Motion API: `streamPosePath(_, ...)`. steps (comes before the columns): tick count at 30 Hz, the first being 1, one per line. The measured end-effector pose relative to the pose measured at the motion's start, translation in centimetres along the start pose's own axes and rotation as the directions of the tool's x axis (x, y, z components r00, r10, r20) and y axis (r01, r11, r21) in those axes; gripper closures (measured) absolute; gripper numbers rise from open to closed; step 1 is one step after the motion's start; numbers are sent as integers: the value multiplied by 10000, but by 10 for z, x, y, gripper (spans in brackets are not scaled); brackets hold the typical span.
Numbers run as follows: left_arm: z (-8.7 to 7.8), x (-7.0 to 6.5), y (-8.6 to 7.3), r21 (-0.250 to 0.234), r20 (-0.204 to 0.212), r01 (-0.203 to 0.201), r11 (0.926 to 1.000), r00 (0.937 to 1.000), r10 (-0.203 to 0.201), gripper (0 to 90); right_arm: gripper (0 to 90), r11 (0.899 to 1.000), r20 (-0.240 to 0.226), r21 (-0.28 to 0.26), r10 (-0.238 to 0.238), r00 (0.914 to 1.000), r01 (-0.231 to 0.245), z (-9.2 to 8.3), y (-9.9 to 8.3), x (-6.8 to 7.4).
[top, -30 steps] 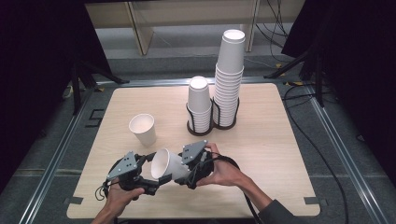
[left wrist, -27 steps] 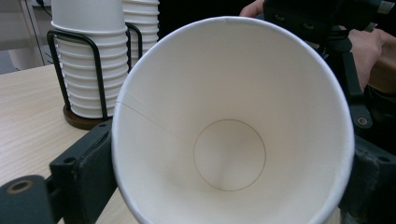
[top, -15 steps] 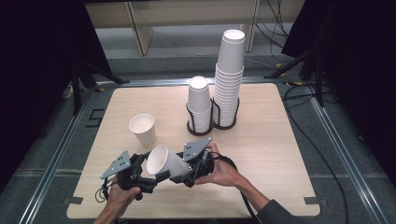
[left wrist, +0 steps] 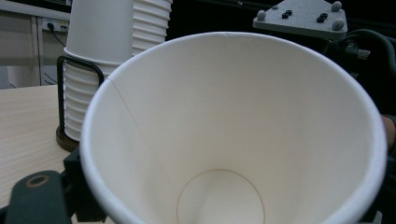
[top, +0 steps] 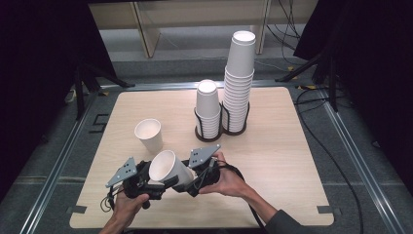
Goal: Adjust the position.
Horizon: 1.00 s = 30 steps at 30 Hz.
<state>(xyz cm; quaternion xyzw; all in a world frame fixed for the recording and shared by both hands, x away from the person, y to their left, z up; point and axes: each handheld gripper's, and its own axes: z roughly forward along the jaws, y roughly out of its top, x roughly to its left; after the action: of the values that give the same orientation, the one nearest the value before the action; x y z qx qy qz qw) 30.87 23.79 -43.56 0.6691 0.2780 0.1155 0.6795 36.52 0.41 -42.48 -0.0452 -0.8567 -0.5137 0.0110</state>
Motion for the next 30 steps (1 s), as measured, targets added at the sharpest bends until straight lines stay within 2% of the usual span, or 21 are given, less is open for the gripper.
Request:
streamPosePath(3,-1,0,2,19,-102,-107,9999,9999,107,143,197,9999,59,-46,131,9999,-131,0,-1,-1)
streamPosePath(6,-3,2,4,53,-216,-160,9999,9996,161,145,171,9996,192,255,125,9997,-129,-2,-3,-3)
streamPosePath(10,-8,6,7,460,-669,-331,9984,9971,361,145,166,9972,366,668,310,9988,-334,-4,-11,-8)
streamPosePath(12,-8,9,8,699,-981,-435,9966,9939,503,145,167,9953,647,921,244,9976,-304,-7,-14,-9)
streamPosePath(13,-10,10,8,1011,-1254,-524,9935,9900,650,144,167,9942,711,1028,247,9972,-319,-8,-14,-10)
streamPosePath(15,-10,14,8,1177,-1595,-762,9901,9827,946,144,173,9929,972,1111,311,9948,-419,-11,-16,-11)
streamPosePath(16,-11,15,8,1450,-1921,-730,9867,9762,1005,144,173,9927,1054,1129,312,9939,-431,-13,-17,-12)
streamPosePath(18,-13,19,9,1750,-2298,-985,9796,9634,1380,144,179,9925,1106,1110,380,9931,-504,-16,-18,-14)
streamPosePath(19,-14,22,10,1878,-2482,-1194,9749,9546,1647,144,181,9926,1192,1095,386,9921,-518,-18,-19,-14)
streamPosePath(21,-16,24,10,2155,-2978,-1027,9711,9402,1655,144,185,9923,1278,1099,423,9909,-565,-22,-20,-15)
streamPosePath(22,-16,28,9,2077,-3041,-1078,9722,9376,1689,144,188,9929,1376,1096,319,9900,-472,-24,-20,-15)
streamPosePath(23,-18,29,9,2410,-3336,-830,9670,9285,1628,144,189,9924,1413,1099,404,9891,-562,-25,-21,-15)
streamPosePath(24,-19,33,8,2508,-3489,-730,9653,9233,1605,143,191,9914,1455,1124,504,9881,-671,-27,-22,-14)
streamPosePath(25,-21,35,7,2656,-3700,-617,9621,9150,1608,143,192,9913,1485,1181,400,9881,-579,-29,-23,-14)
streamPosePath(26,-21,39,6,2619,-3827,-639,9630,9091,1644,143,192,9913,1534,1184,386,9874,-572,-30,-23,-14)
streamPosePath(27,-24,43,5,2807,-4097,-576,9581,8955,1738,143,193,9910,1572,1195,415,9867,-607,-32,-24,-14)
streamPosePath(28,-25,45,5,2905,-4278,-464,9557,8871,1731,143,194,9903,1618,1216,467,9857,-669,-35,-26,-15)
streamPosePath(29,-28,47,5,2880,-4444,-340,9570,8805,1650,143,194,9905,1712,1187,491,9840,-701,-36,-27,-15)
streamPosePath(30,-29,50,5,2791,-4533,-301,9598,8770,1593,142,194,9877,1928,1237,711,9787,-961,-40,-29,-15)
